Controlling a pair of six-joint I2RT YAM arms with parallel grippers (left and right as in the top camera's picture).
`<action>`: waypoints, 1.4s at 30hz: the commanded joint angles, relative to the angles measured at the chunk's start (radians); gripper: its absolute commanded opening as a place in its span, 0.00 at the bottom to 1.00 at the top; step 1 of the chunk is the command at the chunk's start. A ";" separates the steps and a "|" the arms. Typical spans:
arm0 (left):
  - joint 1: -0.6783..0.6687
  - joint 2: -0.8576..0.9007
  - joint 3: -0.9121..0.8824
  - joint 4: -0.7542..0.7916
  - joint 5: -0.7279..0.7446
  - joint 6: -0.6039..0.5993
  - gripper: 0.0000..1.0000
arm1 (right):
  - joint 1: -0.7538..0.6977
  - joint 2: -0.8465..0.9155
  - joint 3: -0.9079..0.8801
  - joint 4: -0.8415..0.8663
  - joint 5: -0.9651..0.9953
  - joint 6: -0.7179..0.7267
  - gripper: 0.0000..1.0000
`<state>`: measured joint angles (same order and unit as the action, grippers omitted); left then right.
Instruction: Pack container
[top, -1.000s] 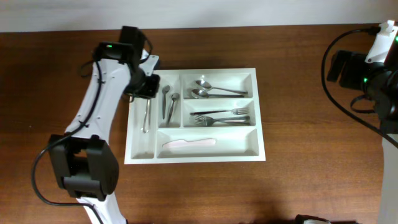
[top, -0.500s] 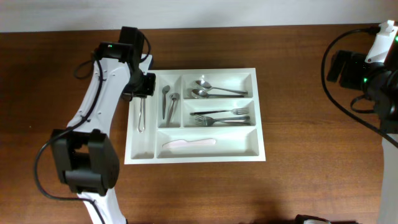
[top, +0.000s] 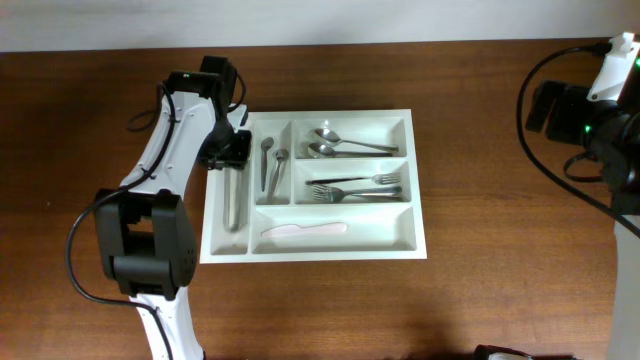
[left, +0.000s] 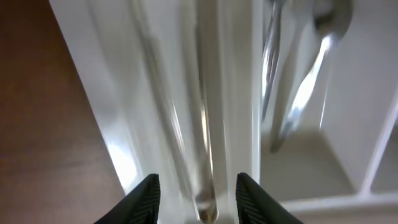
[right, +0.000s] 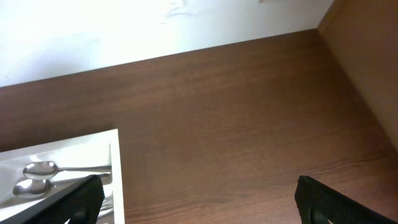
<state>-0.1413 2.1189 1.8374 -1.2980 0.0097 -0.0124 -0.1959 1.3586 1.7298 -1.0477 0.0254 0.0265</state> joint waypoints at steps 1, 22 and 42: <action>0.008 0.002 0.108 -0.082 -0.007 -0.002 0.53 | -0.004 -0.004 -0.002 0.003 -0.003 0.008 0.99; 0.331 -0.089 0.645 -0.389 -0.122 0.005 0.99 | -0.004 -0.004 -0.002 0.003 -0.003 0.008 0.99; 0.354 -0.089 0.645 -0.389 -0.123 0.005 0.99 | 0.016 -0.032 -0.005 0.003 -0.002 0.008 0.99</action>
<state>0.2062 2.0495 2.4695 -1.6840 -0.1059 -0.0086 -0.1955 1.3586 1.7298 -1.0473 0.0254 0.0269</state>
